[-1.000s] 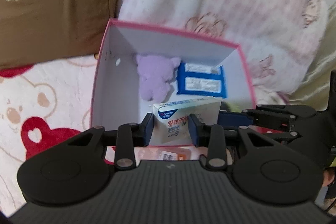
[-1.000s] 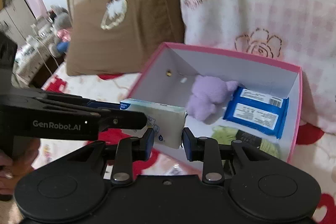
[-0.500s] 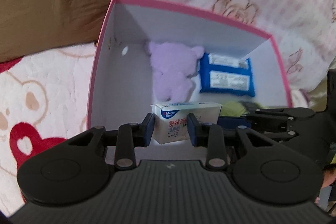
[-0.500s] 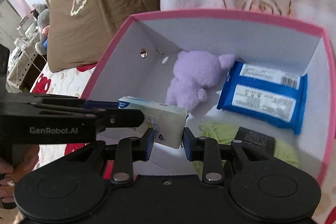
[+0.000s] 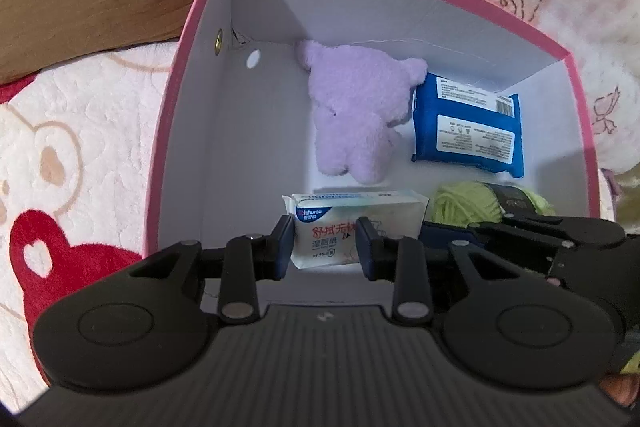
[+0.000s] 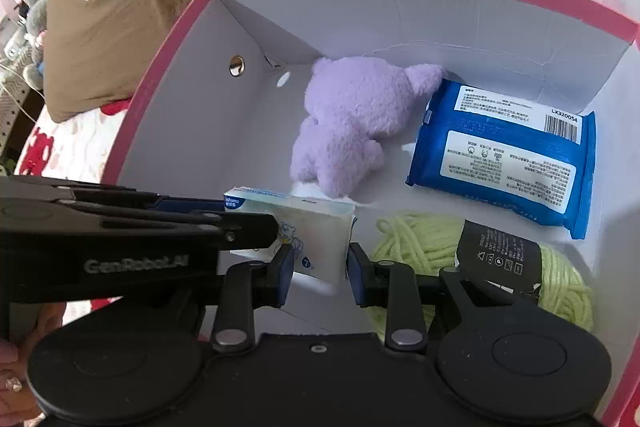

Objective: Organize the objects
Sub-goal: 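Lower the pack into the box and open the left gripper, then withdraw the left tool from the box toward the orange sponge, then lower the left gripper around the orange sponge and close it, then lift the orange sponge with the left gripper over the pink box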

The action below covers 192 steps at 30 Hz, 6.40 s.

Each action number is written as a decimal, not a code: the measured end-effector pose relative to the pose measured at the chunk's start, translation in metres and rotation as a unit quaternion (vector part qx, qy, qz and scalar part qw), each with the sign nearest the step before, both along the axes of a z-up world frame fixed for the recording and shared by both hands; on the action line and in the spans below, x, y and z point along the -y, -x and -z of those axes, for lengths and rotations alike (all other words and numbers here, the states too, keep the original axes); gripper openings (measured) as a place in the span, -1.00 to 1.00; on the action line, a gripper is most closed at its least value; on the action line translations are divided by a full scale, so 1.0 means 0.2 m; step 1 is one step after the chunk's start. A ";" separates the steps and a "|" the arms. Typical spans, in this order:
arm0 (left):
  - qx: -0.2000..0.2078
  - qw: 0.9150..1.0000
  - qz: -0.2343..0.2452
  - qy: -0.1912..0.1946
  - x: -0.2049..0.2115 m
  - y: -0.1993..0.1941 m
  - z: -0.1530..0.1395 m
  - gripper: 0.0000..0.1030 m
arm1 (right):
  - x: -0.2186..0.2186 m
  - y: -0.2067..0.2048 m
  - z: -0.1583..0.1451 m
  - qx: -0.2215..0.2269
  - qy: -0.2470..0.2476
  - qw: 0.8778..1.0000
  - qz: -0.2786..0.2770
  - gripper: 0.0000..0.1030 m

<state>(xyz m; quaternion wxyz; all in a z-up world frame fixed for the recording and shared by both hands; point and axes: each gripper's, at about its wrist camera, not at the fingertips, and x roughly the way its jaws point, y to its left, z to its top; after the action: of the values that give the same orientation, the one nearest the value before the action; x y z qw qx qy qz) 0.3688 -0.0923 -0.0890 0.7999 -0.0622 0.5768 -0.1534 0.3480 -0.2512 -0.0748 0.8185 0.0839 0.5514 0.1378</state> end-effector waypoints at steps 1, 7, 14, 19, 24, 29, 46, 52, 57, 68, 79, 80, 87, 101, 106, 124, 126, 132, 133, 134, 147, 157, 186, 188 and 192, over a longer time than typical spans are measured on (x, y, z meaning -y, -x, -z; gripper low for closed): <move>0.000 1.000 -0.002 0.002 0.00 0.00 0.00 -0.40 | -0.01 0.00 0.00 -0.002 0.006 1.000 0.000 -0.35; 0.022 1.000 -0.005 0.016 -0.03 0.05 -0.07 -0.35 | -0.03 0.08 -0.08 0.028 0.035 0.999 -0.009 -0.29; 0.062 0.998 0.007 0.018 -0.09 0.19 -0.26 -0.34 | -0.05 0.22 -0.27 0.081 0.047 0.995 -0.022 -0.28; 0.055 0.998 0.021 0.010 -0.12 0.28 -0.39 -0.35 | -0.07 0.37 -0.40 0.100 0.053 0.993 -0.029 -0.28; 0.073 0.997 0.033 0.016 -0.17 0.42 -0.51 -0.33 | -0.08 0.56 -0.52 0.125 0.056 0.990 -0.030 -0.28; 0.081 0.995 0.051 -0.002 -0.16 0.55 -0.61 -0.25 | -0.07 0.68 -0.63 0.140 0.055 0.988 -0.041 -0.24; 0.118 0.986 0.113 -0.038 -0.25 1.05 -0.92 0.17 | -0.06 1.15 -0.88 0.216 0.070 0.971 -0.075 0.37; 0.117 0.984 0.127 -0.042 -0.29 1.21 -0.91 0.21 | -0.06 1.32 -0.88 0.245 0.071 0.964 -0.077 0.55; 0.117 0.985 0.124 -0.026 -0.33 1.31 -0.86 0.26 | -0.04 1.40 -0.86 0.246 0.054 0.965 -0.075 0.57; 0.152 0.979 0.136 0.001 -0.33 1.43 -0.75 0.86 | -0.07 1.52 -0.78 0.260 0.033 0.960 -0.098 0.75; 0.137 0.987 0.067 0.046 -0.47 1.37 -0.49 0.88 | -0.09 1.58 -0.60 0.256 0.075 0.955 -0.132 0.78; 0.150 0.986 0.061 0.041 -0.48 1.38 -0.47 0.88 | -0.10 1.58 -0.59 0.257 0.078 0.954 -0.136 0.78; 0.187 0.979 0.072 0.042 -0.53 1.38 -0.36 0.88 | -0.26 1.52 -0.52 0.223 0.089 0.955 -0.174 0.78; 0.161 0.986 0.009 0.046 -0.64 1.27 -0.04 0.85 | -0.41 1.44 -0.16 0.240 0.076 0.951 -0.179 0.70; 0.179 0.982 0.009 0.054 -0.62 1.26 0.08 0.85 | -0.45 1.43 -0.07 0.238 0.090 0.946 -0.199 0.70; 0.180 0.977 0.005 0.110 -0.55 1.15 0.31 0.47 | -0.47 1.20 0.23 0.209 0.096 0.957 -0.179 0.61; 0.176 0.976 0.002 0.126 -0.56 1.14 0.33 0.43 | -0.47 1.18 0.26 0.206 0.093 0.959 -0.170 0.58; 0.170 0.973 0.000 0.155 -0.54 1.11 0.37 0.23 | -0.47 1.14 0.32 0.205 0.092 0.962 -0.154 0.47; 0.170 0.973 -0.002 0.159 -0.54 1.11 0.37 0.19 | -0.47 1.14 0.32 0.205 0.092 0.962 -0.152 0.45; 0.169 0.972 -0.005 0.163 -0.55 1.10 0.38 0.15 | -0.47 1.13 0.32 0.206 0.091 0.963 -0.150 0.44; 0.136 0.974 0.000 0.182 -0.49 1.06 0.43 -0.32 | -0.50 1.08 0.35 0.214 0.104 0.964 -0.122 -0.07; 0.125 0.969 0.005 0.213 -0.51 1.06 0.31 -0.34 | -0.60 1.14 0.24 0.226 0.172 0.953 -0.106 -0.17; 0.064 0.981 0.027 0.179 -0.39 1.32 -0.16 -0.34 | -0.38 1.41 -0.20 0.193 0.076 0.970 -0.123 -0.17; 0.060 0.982 0.026 0.176 -0.36 1.32 -0.19 -0.34 | -0.36 1.43 -0.21 0.196 0.075 0.969 -0.129 -0.15; 0.068 0.982 0.018 0.177 -0.29 1.35 -0.22 -0.34 | -0.29 1.47 -0.24 0.212 0.074 0.965 -0.135 -0.15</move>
<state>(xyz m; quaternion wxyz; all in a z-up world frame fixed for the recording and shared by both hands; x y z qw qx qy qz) 0.0991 -0.0338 -0.0456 0.8107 -0.1814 0.4861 -0.2711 0.0549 -0.1926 -0.0263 0.8944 -0.0835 0.3801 0.2205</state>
